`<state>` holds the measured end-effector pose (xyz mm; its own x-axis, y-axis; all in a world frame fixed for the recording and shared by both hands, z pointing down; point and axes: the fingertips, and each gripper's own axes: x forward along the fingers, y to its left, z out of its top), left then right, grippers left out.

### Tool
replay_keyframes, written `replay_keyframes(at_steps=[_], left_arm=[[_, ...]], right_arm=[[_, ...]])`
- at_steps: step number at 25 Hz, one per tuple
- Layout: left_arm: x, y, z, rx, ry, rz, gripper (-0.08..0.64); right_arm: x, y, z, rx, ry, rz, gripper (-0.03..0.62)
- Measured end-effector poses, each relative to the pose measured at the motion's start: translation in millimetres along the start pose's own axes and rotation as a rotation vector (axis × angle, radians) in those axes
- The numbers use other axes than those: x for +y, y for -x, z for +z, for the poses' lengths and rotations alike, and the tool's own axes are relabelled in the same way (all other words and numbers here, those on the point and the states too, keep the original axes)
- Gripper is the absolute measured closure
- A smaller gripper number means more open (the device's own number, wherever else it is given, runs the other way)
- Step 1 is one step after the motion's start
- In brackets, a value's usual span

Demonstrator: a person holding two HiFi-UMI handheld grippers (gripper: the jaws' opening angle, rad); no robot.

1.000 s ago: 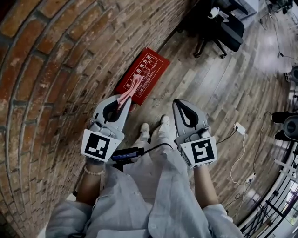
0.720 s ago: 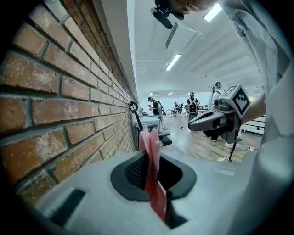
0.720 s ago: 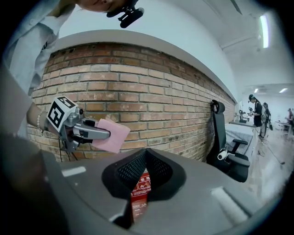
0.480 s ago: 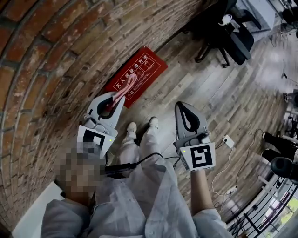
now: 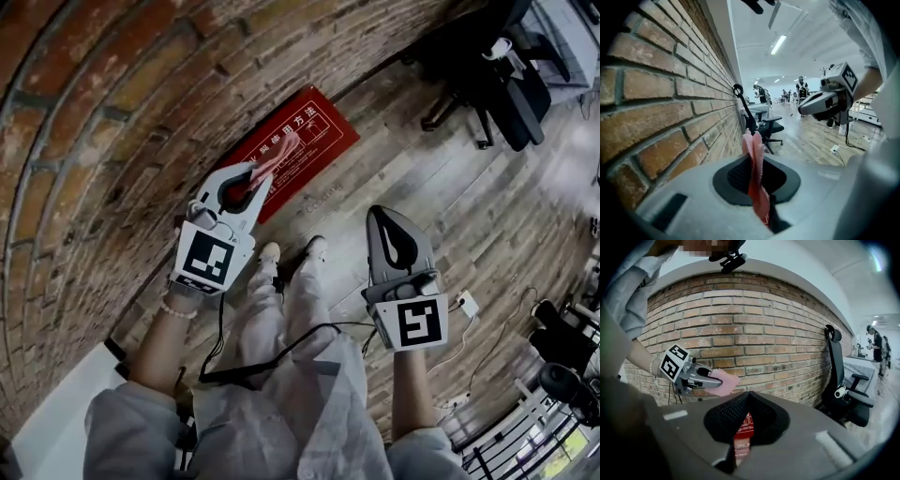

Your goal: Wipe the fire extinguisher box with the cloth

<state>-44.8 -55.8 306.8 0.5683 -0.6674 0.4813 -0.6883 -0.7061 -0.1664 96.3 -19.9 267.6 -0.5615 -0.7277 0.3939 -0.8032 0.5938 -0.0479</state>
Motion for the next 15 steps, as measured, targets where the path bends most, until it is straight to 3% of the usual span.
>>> replay_keyframes(at_steps=[15], left_arm=[[18.1, -145.8, -68.4, 0.206, -0.214, -0.093, 0.551]], right_arm=[[-28.1, -36.9, -60.1, 0.04, -0.055, 0.087, 0.584]])
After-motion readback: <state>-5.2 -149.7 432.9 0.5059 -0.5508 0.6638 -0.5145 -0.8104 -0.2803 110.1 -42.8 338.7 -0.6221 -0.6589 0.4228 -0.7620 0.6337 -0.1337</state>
